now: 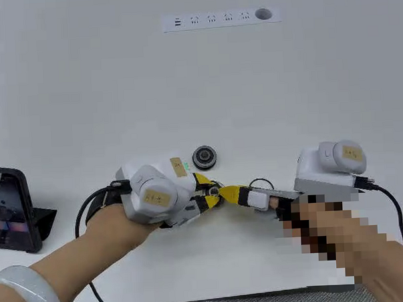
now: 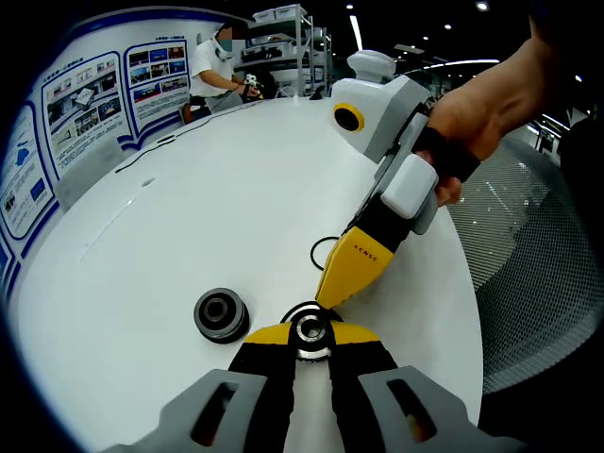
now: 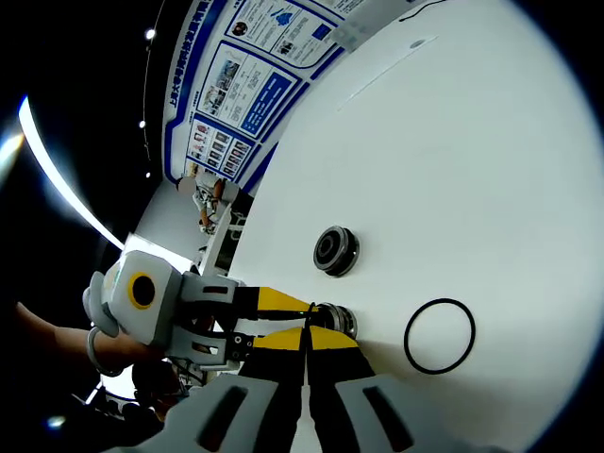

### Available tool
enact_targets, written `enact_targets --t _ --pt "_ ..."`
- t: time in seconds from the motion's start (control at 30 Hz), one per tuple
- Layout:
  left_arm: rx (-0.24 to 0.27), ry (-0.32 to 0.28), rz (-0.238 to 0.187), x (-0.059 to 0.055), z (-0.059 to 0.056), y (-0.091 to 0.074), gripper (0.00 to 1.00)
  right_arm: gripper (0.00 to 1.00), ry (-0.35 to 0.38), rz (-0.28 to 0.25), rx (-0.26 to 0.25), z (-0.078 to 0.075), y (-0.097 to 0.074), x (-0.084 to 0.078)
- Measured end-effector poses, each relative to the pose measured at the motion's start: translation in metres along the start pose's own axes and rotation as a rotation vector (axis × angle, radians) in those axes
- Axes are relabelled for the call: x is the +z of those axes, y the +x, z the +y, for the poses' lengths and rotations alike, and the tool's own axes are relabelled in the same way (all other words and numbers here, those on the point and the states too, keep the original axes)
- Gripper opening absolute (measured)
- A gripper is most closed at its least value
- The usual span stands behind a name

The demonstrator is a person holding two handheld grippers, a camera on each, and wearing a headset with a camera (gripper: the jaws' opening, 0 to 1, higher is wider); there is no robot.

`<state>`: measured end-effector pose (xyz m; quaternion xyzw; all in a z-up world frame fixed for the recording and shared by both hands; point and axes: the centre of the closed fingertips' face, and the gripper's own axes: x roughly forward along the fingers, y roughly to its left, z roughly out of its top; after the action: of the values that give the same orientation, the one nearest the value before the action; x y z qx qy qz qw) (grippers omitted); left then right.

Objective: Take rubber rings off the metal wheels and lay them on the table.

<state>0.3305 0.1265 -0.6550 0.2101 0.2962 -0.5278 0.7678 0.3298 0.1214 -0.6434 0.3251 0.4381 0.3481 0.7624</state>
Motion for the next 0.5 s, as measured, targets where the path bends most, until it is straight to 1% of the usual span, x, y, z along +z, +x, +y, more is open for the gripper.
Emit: enact_targets --t 0.2,0.5 --pt "-0.006 0.013 -0.003 0.0003 -0.0004 0.0000 0.13 0.02 0.005 0.003 -0.020 -0.0062 -0.0001 -0.0014" --pt "-0.005 0.031 -0.009 0.0014 -0.0007 -0.0001 0.14 0.02 0.001 0.013 -0.030 -0.0079 0.0005 -0.0030"
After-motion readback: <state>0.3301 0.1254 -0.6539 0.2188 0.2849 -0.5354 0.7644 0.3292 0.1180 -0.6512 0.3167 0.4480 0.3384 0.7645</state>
